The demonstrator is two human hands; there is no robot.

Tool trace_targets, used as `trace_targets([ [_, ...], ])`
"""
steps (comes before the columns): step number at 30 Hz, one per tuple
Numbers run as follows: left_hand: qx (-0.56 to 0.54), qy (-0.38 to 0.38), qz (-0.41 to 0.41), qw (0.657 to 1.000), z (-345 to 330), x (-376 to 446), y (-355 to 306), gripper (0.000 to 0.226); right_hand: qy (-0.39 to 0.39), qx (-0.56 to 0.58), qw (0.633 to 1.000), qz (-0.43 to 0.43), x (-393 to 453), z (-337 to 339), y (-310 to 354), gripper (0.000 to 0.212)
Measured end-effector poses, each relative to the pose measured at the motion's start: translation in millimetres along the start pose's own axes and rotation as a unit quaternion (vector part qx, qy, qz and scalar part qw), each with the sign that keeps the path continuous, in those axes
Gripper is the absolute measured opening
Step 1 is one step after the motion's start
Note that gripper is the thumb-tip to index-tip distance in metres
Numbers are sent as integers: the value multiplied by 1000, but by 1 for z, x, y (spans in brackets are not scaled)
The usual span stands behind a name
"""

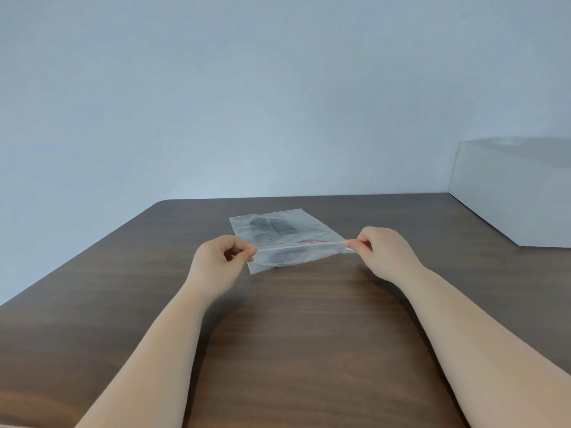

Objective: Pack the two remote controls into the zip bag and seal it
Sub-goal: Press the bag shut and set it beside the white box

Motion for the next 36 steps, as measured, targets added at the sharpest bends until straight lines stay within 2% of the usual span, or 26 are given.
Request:
trace_targets([
  [3,-4,32,9,999,-2,-1,4,14,17,31,999,-11,1,2,-5,33],
  [5,-7,91,28,995,-7,-3,8,14,55,69,996,-22,-1,1,-12,22],
  [6,-9,126,36,991,-10,-5,9,19,74,82,994,-23,-3,0,-15,16],
  [8,-24,164,55,985,-14,-6,12,47,80,121,989,-34,-4,2,-17,21],
  [10,-37,128,78,988,-12,-1,14,64,53,188,979,-60,-3,6,-16,31],
  [11,-38,88,93,991,-10,2,16,64,44,214,973,-73,-2,6,-14,34],
  [14,14,-5,121,993,-5,12,20,40,56,230,967,-90,0,0,-11,33],
  [16,47,1,132,990,-11,20,22,28,66,213,970,-98,3,-5,-11,30],
  [17,53,22,142,988,-16,23,25,32,66,206,971,-102,6,-7,-12,28],
  [19,66,76,152,983,-29,28,28,54,59,200,972,-108,13,-9,-12,22],
  [21,81,114,141,980,-40,35,27,73,59,189,974,-114,21,-13,-11,25],
  [23,92,143,123,978,-51,42,26,85,75,181,973,-121,30,-19,-7,39],
  [27,139,172,82,972,-69,53,26,87,123,206,961,-137,56,-30,1,60],
  [30,155,181,69,969,-74,60,27,87,147,231,951,-140,71,-41,4,59],
  [33,169,195,50,965,-82,68,25,91,112,224,962,-112,82,-45,-2,56],
  [36,179,209,37,961,-102,79,16,72,70,200,973,-89,88,-39,-20,44],
])
Point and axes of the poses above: each hand's wrist, its own x-axis towards the middle knuckle, its own z-axis out of the back of the hand, y = z × x, the point moved 5 cm from there along x, towards the middle knuckle
